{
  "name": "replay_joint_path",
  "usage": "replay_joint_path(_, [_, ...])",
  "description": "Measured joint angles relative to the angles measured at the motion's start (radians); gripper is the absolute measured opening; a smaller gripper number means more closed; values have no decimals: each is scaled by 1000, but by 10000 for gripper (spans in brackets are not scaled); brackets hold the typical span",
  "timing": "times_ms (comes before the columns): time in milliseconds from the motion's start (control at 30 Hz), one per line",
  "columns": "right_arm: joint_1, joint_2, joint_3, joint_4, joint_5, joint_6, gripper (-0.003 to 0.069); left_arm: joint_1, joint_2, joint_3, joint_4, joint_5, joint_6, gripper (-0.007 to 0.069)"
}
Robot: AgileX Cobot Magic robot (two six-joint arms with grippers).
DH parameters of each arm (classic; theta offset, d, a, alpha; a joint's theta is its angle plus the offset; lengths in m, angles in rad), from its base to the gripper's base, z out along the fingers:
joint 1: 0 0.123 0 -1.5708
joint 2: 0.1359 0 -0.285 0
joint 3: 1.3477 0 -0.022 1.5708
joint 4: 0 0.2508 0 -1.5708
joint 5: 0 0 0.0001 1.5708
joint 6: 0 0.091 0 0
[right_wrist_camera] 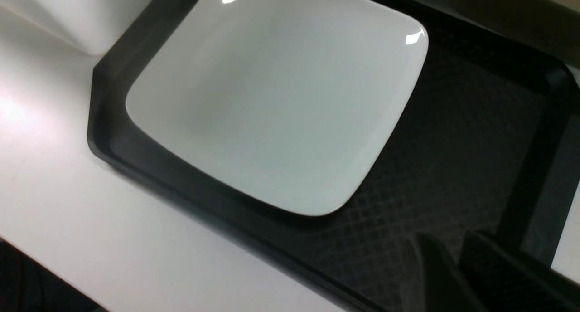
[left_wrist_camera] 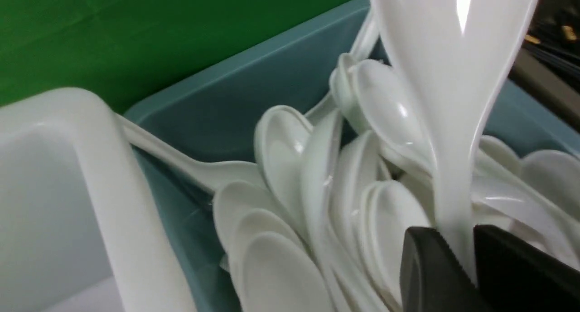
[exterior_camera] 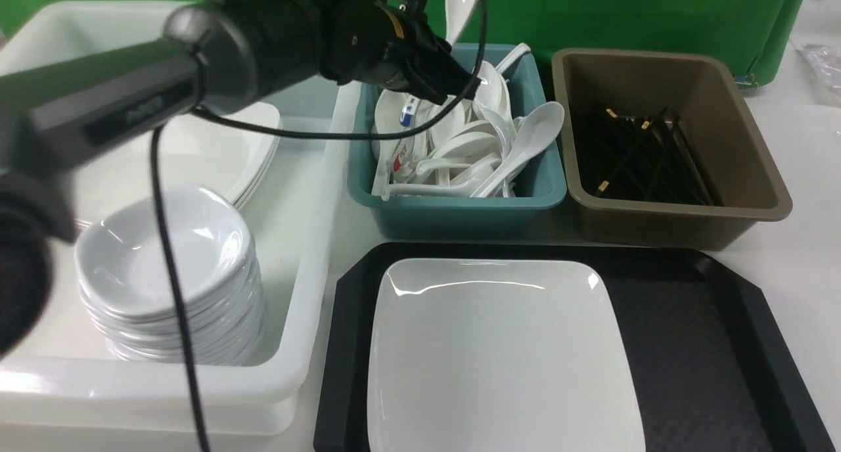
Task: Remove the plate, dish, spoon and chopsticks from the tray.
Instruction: Use the left arm to grab a plate from the dinner plate
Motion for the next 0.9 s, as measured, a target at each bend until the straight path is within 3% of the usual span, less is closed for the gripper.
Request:
replay_joint_path(167, [0,0,0,0,2,-9,143,15,41,-30,0,1,0,276])
replay_joint_path(267, [0,0,0,0,4,-13,143,15,24,-35,-13,46,-10,433])
replay_joint_path(400, [0,0,0,-2,4,-24,143,11,-66,-32,-30,202,-14,497])
replay_joint_path(467, [0,0,0,-2,4,-35,143,3,-116,-15,-31,254,6,455])
replay_joint_path(600, [0,0,0,-2,15,-58,143,-58,-268,116,-32,318,137,268])
replay_joint_path(733, [0,0,0,-4,35,-61,143,-198,-493,434,-111,352,481,42])
replay_joint_path(900, [0,0,0,-21,23,-66,143,-359,-647,787,-206,332,694,22])
